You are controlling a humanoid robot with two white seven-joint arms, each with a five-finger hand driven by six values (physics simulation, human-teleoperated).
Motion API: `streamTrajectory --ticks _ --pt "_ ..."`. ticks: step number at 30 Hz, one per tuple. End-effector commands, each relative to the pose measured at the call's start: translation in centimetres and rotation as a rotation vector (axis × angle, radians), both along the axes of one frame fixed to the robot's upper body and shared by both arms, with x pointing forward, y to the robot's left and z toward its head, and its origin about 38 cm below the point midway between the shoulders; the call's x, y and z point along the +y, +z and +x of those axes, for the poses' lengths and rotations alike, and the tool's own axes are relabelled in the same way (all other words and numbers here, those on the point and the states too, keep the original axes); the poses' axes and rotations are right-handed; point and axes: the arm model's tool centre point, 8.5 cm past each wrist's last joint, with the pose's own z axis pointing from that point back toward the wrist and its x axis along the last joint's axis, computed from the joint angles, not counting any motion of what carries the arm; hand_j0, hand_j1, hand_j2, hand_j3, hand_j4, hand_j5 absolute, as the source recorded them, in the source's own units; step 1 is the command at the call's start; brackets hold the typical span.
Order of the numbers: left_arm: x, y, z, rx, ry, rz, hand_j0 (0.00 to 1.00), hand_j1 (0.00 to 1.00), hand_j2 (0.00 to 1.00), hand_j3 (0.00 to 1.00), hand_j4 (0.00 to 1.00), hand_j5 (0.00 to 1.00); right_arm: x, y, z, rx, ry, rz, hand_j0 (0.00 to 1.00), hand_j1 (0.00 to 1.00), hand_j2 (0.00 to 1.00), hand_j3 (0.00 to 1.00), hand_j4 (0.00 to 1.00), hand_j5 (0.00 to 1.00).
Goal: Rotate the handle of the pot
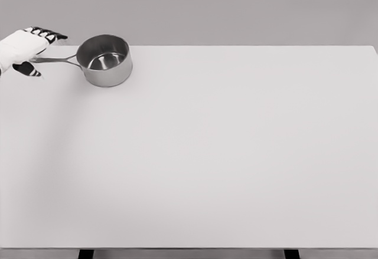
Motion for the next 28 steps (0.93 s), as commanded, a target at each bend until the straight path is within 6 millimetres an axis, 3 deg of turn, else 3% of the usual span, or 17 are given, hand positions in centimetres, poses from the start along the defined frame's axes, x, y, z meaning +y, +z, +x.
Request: streamTrajectory --ticks 1,3,5,8,11,13,15,16,20,21,23,28 --pt "0.1 1.5 -0.2 -0.04 -0.01 -0.018 1.0 1.0 1.0 1.0 1.0 1.0 0.0 0.0 0.0 0.0 0.0 0.0 1.0 1.0 1.0 1.0 1.0 1.0" --pt "-0.1 2.4 -0.8 -0.071 -0.036 -0.021 1.0 1.0 1.0 1.0 1.0 1.0 0.0 0.0 0.0 0.0 0.0 0.0 1.0 1.0 1.0 1.0 1.0 1.0" --pt "-0.9 4.2 -3.0 -0.134 -0.113 -0.041 1.0 1.0 1.0 1.0 1.0 1.0 0.0 0.0 0.0 0.0 0.0 0.0 1.0 1.0 1.0 1.0 1.0 1.0" --pt "-4.8 7.5 -7.8 -0.225 -0.317 -0.041 1.0 1.0 1.0 1.0 1.0 1.0 0.0 0.0 0.0 0.0 0.0 0.0 1.0 1.0 1.0 1.0 1.0 1.0" --pt "-9.5 6.1 -12.0 -0.216 -0.478 -0.086 1.0 1.0 1.0 1.0 1.0 1.0 0.0 0.0 -0.1 0.001 -0.001 0.0 1.0 1.0 1.0 1.0 1.0 1.0" --pt "-9.8 6.2 -12.4 -0.222 -0.487 -0.085 1.0 1.0 1.0 1.0 1.0 1.0 0.0 0.0 0.0 0.0 0.0 0.0 1.0 1.0 1.0 1.0 1.0 1.0" --pt "-8.3 6.5 -12.7 -0.24 -0.444 -0.098 1.0 1.0 1.0 1.0 1.0 1.0 0.0 0.0 0.0 0.0 -0.002 0.0 1.0 1.0 1.0 1.0 1.0 1.0" --pt "-8.3 6.2 -12.8 -0.234 -0.442 -0.102 1.0 1.0 1.0 1.0 1.0 1.0 0.0 0.0 -0.1 0.001 -0.001 0.0 1.0 1.0 1.0 1.0 1.0 1.0" --pt "-10.9 0.6 -14.4 -0.103 -0.465 -0.172 1.0 1.0 1.0 1.0 1.0 1.0 0.0 0.0 0.0 0.0 0.0 0.0 1.0 1.0 1.0 1.0 1.0 1.0" --pt "-13.3 -1.9 -15.0 -0.02 -0.506 -0.192 1.0 1.0 1.0 1.0 1.0 1.0 0.0 0.0 0.0 0.0 0.0 0.0 1.0 1.0 1.0 1.0 1.0 1.0" --pt "-15.5 -4.0 -15.7 0.042 -0.557 -0.206 1.0 1.0 1.0 1.0 1.0 1.0 0.0 0.0 0.0 0.0 -0.001 -0.001 1.0 1.0 1.0 1.0 1.0 1.0" --pt "-17.2 -5.1 -16.1 0.068 -0.583 -0.219 1.0 1.0 1.0 1.0 1.0 1.0 0.0 0.0 0.0 0.0 0.0 0.0 1.0 1.0 1.0 1.0 1.0 1.0"
